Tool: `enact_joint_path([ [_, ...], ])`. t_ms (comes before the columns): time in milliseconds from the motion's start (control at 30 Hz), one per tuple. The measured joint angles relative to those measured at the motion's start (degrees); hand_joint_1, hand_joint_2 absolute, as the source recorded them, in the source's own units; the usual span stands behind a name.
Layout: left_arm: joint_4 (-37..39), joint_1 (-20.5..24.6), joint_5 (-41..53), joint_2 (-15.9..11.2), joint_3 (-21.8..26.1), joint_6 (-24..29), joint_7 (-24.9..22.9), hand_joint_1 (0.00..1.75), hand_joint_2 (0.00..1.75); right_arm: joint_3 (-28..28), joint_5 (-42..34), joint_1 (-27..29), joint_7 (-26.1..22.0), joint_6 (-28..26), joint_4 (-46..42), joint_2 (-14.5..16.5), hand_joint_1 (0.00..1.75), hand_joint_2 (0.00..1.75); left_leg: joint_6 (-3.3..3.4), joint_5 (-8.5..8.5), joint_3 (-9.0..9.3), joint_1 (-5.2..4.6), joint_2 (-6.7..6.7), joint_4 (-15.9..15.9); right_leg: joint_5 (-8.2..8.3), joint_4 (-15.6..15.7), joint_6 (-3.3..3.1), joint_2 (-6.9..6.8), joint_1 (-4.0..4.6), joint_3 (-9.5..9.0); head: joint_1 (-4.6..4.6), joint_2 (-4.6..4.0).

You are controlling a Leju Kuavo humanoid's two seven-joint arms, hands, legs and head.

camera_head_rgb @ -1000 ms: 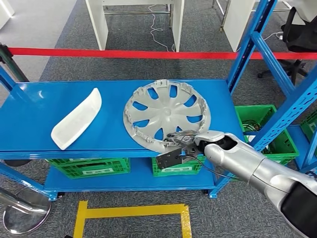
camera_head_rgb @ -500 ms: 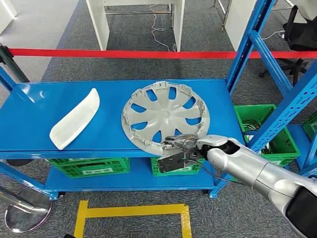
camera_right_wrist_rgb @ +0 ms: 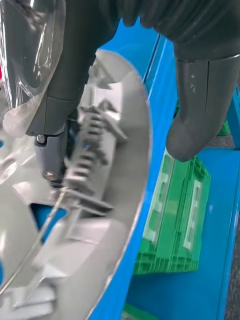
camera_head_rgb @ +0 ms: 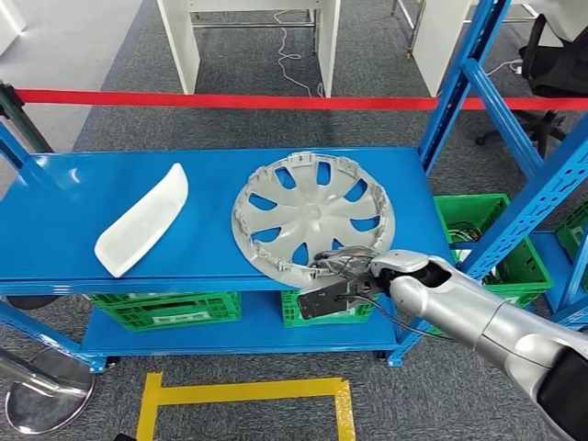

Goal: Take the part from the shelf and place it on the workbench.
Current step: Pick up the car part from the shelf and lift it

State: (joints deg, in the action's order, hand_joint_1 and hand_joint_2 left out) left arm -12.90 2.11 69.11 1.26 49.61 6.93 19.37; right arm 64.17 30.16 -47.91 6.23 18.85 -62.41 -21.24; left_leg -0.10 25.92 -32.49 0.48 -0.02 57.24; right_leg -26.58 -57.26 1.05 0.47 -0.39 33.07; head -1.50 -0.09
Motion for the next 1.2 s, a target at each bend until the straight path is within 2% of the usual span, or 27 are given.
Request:
enact_joint_path([
  [67,0.0,0.12,-0.05,0.01,0.01,0.03,0.05,0.0,0.0,-0.13,0.28,0.18,-0.34,-0.76,-0.12,-0.3,1.75,1.75,0.82,-0.33,0.11,0.19,0.14,-0.4,-1.84,-2.62,0.51,-0.07,-0.1,1.37,-0.13,0.0],
  [167,0.0,0.23,-0.15,0.01,0.01,0.07,0.17,0.0,0.0,-0.34,1.23,1.16,-1.09,-2.64,-0.28,-0.43,1.75,1.75,1.34,-0.49,-0.04,0.17,0.2,-0.47,-6.86,-13.77,0.87,-0.14,-0.2,6.76,-0.24,0.0],
  [200,0.0,0.21,-0.16,0.01,0.01,0.06,0.19,0.0,0.0,-0.44,1.54,1.55,-1.3,-3.24,-0.36,-0.44,1.75,1.75,1.36,-0.5,-0.03,0.15,0.2,-0.46,-7.36,-16.25,0.93,-0.14,-0.21,7.98,-0.23,0.0],
  [233,0.0,0.2,-0.16,0.01,0.02,0.06,0.2,0.0,0.0,-0.58,1.8,1.84,-1.49,-3.74,-0.44,-0.43,1.75,1.75,1.36,-0.49,0.0,0.14,0.19,-0.45,-6.78,-16.53,0.94,-0.15,-0.21,8.18,-0.25,0.0],
  [267,0.0,0.21,-0.17,0.02,0.02,0.06,0.21,0.0,0.0,-0.71,2.02,2.05,-1.67,-4.14,-0.56,-0.43,1.75,1.75,1.32,-0.46,0.06,0.14,0.17,-0.45,-5.2,-14.39,0.88,-0.18,-0.23,7.19,-0.25,0.0],
  [333,0.0,0.29,-0.18,0.04,0.03,0.06,0.22,0.0,0.0,-0.97,2.37,2.4,-1.95,-4.69,-0.86,-0.42,1.75,1.75,1.08,-0.33,0.16,0.06,0.1,-0.37,-1.57,-6.15,0.63,-0.36,-0.22,3.13,-0.24,0.0],
  [367,0.0,0.33,-0.18,0.05,0.03,0.06,0.22,0.0,0.0,-1.09,2.54,2.62,-2.03,-4.93,-1.01,-0.42,1.75,1.75,0.84,-0.27,0.13,-0.06,0.04,-0.27,-0.54,-2.76,0.41,-0.43,-0.2,1.33,-0.2,0.0],
  [400,0.0,0.36,-0.18,0.06,0.03,0.06,0.22,0.0,0.0,-1.21,2.68,2.93,-2.1,-5.11,-1.14,-0.42,1.75,1.75,0.55,-0.27,0.06,-0.15,-0.02,-0.19,-0.13,-0.74,0.17,-0.46,-0.14,0.24,-0.17,0.0],
  [500,0.0,0.42,-0.19,0.07,0.03,0.06,0.23,0.0,0.0,-1.53,3.16,3.91,-2.31,-5.54,-1.51,-0.42,1.75,1.75,-0.43,-0.16,-0.08,-0.09,-0.08,-0.04,0.0,0.01,-0.75,-0.36,-0.03,-0.21,-0.16,0.0],
  [567,0.0,0.55,-0.19,0.04,0.03,0.06,0.23,0.0,0.0,-1.74,3.54,4.51,-2.42,-5.77,-1.74,-0.42,1.75,1.75,-1.02,1.6,-1.0,0.04,-0.07,2.27,0.19,0.21,-1.39,-0.45,-0.23,-0.27,-0.01,0.0],
  [600,0.0,0.58,-0.19,0.02,0.03,0.06,0.24,0.0,0.0,-1.86,3.75,4.82,-2.55,-5.96,-1.84,-0.42,1.75,1.75,-1.26,3.28,-2.22,0.11,-0.06,5.11,0.24,0.25,-1.57,-0.52,-0.31,-0.27,0.07,0.0],
  [667,0.0,0.53,-0.19,0.01,0.03,0.06,0.24,0.0,0.0,-2.1,4.27,5.57,-2.83,-6.53,-1.99,-0.42,1.75,1.75,-1.62,6.98,-5.7,0.18,-0.06,12.99,0.24,0.24,-1.73,-0.59,-0.3,-0.2,0.17,0.0],
  [700,0.0,0.48,-0.19,0.02,0.03,0.06,0.24,0.0,0.0,-2.22,4.53,5.93,-2.92,-6.78,-2.03,-0.42,1.75,1.75,-1.7,7.81,-6.95,0.2,-0.06,15.82,0.24,0.23,-1.73,-0.58,-0.28,-0.19,0.17,0.0],
  [733,0.0,0.46,-0.19,0.04,0.03,0.06,0.24,0.0,0.0,-2.34,4.79,6.31,-2.94,-7.08,-2.05,-0.41,1.75,1.75,-1.7,7.55,-7.34,0.2,-0.06,16.69,0.24,0.22,-1.73,-0.56,-0.28,-0.2,0.17,0.0],
  [767,0.0,0.46,-0.19,0.05,0.03,0.06,0.24,0.0,0.0,-2.52,5.11,6.65,-2.94,-7.44,-2.08,-0.37,1.75,1.75,-1.61,6.15,-6.57,0.2,-0.06,15.07,0.23,0.22,-1.73,-0.53,-0.27,-0.24,0.17,0.0],
  [833,0.0,0.57,-0.17,0.01,0.03,0.06,0.24,0.0,0.0,-3.04,5.92,7.24,-2.95,-8.32,-2.22,-0.14,1.75,1.75,-1.26,2.21,-2.87,0.19,-0.06,7.19,0.22,0.22,-1.62,-0.44,-0.27,-0.36,0.18,0.0],
  [867,0.0,0.66,-0.17,0.0,0.03,0.06,0.24,0.0,0.0,-3.43,6.49,7.55,-2.93,-8.92,-2.31,-0.02,1.75,1.75,-1.05,0.92,-1.16,0.14,-0.07,3.48,0.2,0.14,-1.43,-0.37,-0.15,-0.32,0.16,0.0],
  [900,0.0,0.74,-0.17,0.01,0.03,0.05,0.24,0.0,0.0,-3.85,7.2,7.88,-2.88,-9.63,-2.38,0.1,1.75,1.75,-0.83,0.29,-0.14,0.06,-0.08,1.11,0.23,0.12,-1.15,-0.31,-0.06,-0.22,0.13,0.0],
  [967,0.0,0.83,-0.17,0.05,0.03,0.03,0.24,0.0,0.0,-4.77,8.84,8.68,-2.75,-11.22,-2.48,0.36,1.75,1.75,-0.34,0.19,0.17,-0.15,-0.11,-0.05,0.41,0.2,-0.44,-0.2,0.06,-0.03,0.09,0.0],
  [1033,-0.01,0.9,-0.17,0.1,0.03,-0.01,0.24,0.0,0.0,-5.89,10.66,9.76,-2.67,-13.21,-2.75,0.71,1.75,1.75,0.43,-0.21,0.11,-0.03,-0.08,-0.36,0.12,-0.06,0.22,-0.22,-0.12,0.39,0.08,0.0],
  [1067,-0.01,0.98,-0.17,0.12,0.03,-0.02,0.24,0.0,0.0,-6.66,11.55,10.36,-2.6,-14.39,-2.97,0.89,1.75,1.75,0.83,-0.43,0.07,0.06,-0.06,-0.56,-0.83,-1.36,0.5,-0.25,-0.16,1.12,-0.06,0.0],
  [1100,-0.02,1.05,-0.16,0.15,0.03,-0.04,0.24,0.0,0.0,-7.49,12.43,11.05,-2.46,-15.72,-3.28,1.16,1.75,1.75,1.14,-0.6,0.01,0.15,-0.04,-0.71,-2.4,-3.97,0.7,-0.28,-0.2,2.44,-0.14,0.0],
  [1167,-0.02,1.11,-0.15,0.22,0.03,-0.06,0.22,0.0,0.0,-9.33,14.32,12.8,-2.04,-18.59,-4.15,1.85,1.75,1.75,1.41,-0.68,-0.21,0.11,-0.05,-0.68,-6.21,-11.98,0.98,-0.31,-0.22,6.14,-0.32,0.0],
  [1200,-0.02,1.1,-0.13,0.29,0.03,-0.07,0.22,0.0,0.0,-10.26,15.4,13.88,-1.86,-19.97,-4.74,2.24,1.75,1.75,1.44,-0.69,-0.26,0.1,-0.09,-0.65,-7.31,-15.33,1.07,-0.32,-0.24,7.69,-0.31,0.0],
])
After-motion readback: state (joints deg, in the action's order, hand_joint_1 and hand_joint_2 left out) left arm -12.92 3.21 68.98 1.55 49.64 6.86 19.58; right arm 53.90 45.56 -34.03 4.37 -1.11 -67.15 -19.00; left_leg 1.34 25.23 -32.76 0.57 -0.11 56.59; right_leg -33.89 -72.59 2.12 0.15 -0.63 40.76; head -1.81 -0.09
